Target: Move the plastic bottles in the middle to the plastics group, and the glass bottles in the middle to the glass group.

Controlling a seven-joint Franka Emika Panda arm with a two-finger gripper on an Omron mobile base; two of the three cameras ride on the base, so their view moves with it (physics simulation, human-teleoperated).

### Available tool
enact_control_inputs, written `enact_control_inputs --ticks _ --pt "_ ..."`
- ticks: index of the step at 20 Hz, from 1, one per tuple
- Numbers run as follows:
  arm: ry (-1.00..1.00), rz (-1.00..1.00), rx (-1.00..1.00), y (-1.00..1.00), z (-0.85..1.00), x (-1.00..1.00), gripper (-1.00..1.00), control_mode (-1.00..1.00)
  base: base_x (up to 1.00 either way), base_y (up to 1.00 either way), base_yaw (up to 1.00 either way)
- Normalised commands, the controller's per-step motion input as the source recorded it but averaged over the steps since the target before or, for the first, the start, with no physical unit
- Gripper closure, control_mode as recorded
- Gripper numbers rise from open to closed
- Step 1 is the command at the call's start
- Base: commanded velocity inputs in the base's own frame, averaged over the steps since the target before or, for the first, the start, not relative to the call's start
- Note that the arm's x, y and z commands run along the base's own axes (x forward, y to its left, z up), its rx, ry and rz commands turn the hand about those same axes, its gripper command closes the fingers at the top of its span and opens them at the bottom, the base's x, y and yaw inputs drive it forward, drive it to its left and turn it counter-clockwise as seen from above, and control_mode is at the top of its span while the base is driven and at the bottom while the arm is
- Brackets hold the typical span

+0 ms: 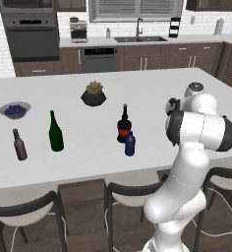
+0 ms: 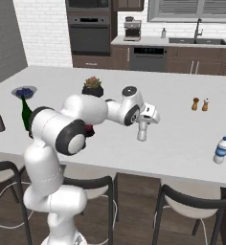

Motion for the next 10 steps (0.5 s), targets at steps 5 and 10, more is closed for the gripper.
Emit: enact_control_inputs --ticks 5,10 --pt "0.11 -0.27 0.00 -0.84 -0.06 0.00 1.00 -1.00 0.00 0.00 0.00" --pt "-0.04 -0.25 -0.03 -0.56 -0.38 -0.14 1.00 -1.00 0.00 0.00 0.00"
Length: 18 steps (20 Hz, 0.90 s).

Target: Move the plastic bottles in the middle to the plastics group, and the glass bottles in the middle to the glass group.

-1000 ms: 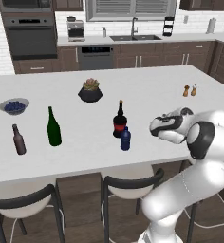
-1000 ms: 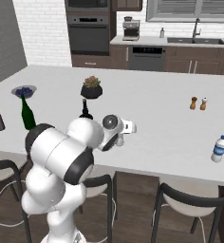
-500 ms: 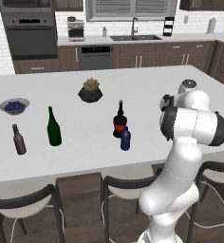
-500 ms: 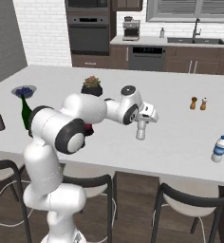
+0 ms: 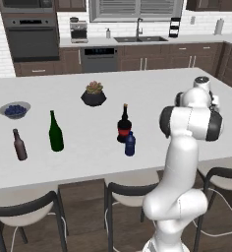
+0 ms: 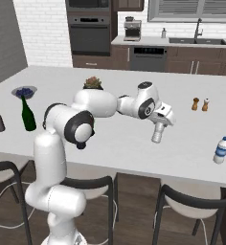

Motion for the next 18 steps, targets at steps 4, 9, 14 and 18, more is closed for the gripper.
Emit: enact_control_inputs --ticks 4,9,14,18 --pt "-0.25 -0.16 -0.10 -0.32 -0.42 -0.46 1.00 -1.00 0.00 0.00 0.00" --pt "-0.23 -0.11 -0.14 -0.28 -0.16 -0.20 1.00 -1.00 0.00 0.00 0.00" --pt "-0.12 -0.12 -0.16 -0.47 -0.20 -0.05 1.00 -1.00 0.00 0.00 0.00" --pt "0.01 -0.13 -0.05 -0.62 0.00 0.00 1.00 -1.00 0.00 0.00 0.00"
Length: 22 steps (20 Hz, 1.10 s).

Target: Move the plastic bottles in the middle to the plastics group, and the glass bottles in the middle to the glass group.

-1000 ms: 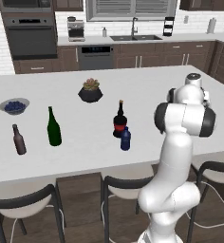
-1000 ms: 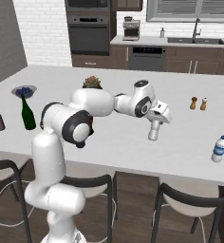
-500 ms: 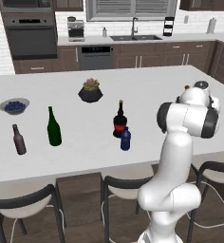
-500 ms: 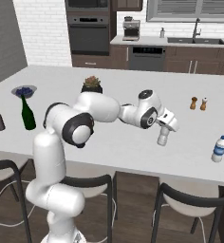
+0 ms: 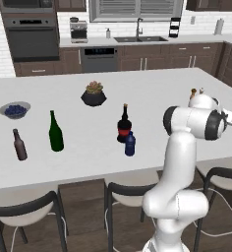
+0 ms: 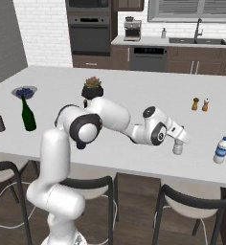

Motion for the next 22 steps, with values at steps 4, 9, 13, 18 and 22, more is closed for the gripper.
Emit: enact_control_inputs --ticks 4,9,13,18,22 --pt "0.05 -0.04 0.00 -0.58 0.00 0.03 1.00 -1.00 0.00 0.00 0.00" --pt "0.00 0.00 0.00 -0.63 0.00 0.13 1.00 -1.00 0.00 0.00 0.00" --pt "0.00 0.00 0.03 -0.70 0.00 0.19 1.00 -1.00 0.00 0.00 0.00" --pt "0.00 0.00 0.05 -0.58 0.00 0.12 1.00 -1.00 0.00 0.00 0.00" --pt "-0.03 0.00 0.00 -0.13 0.00 -0.15 1.00 -1.00 0.00 0.00 0.00"
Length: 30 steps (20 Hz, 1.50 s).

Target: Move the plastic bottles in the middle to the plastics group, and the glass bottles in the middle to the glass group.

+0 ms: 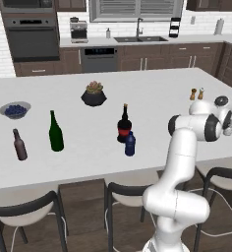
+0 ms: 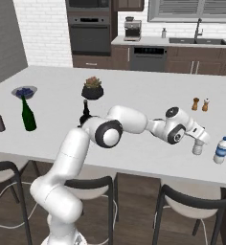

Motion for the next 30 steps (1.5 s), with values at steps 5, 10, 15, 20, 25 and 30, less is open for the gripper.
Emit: enact_control_inputs --ticks 5,10,15,20,25,30 --pt "-0.19 0.00 -0.03 0.00 -0.02 -0.38 1.00 -1.00 0.00 0.00 0.00" --pt "-0.12 0.00 0.00 -0.04 0.00 0.00 1.00 -1.00 0.00 0.00 0.00" --pt "-0.01 0.00 0.00 -0.17 0.00 0.01 1.00 -1.00 0.00 0.00 0.00" --pt "0.00 0.00 0.00 -0.04 0.00 0.04 1.00 -1.00 0.00 0.00 0.00" --pt "0.00 0.00 0.00 -0.01 0.00 0.07 1.00 -1.00 0.00 0.00 0.00" --pt "0.00 0.00 0.00 -0.02 0.00 0.09 1.00 -1.00 0.00 0.00 0.00"
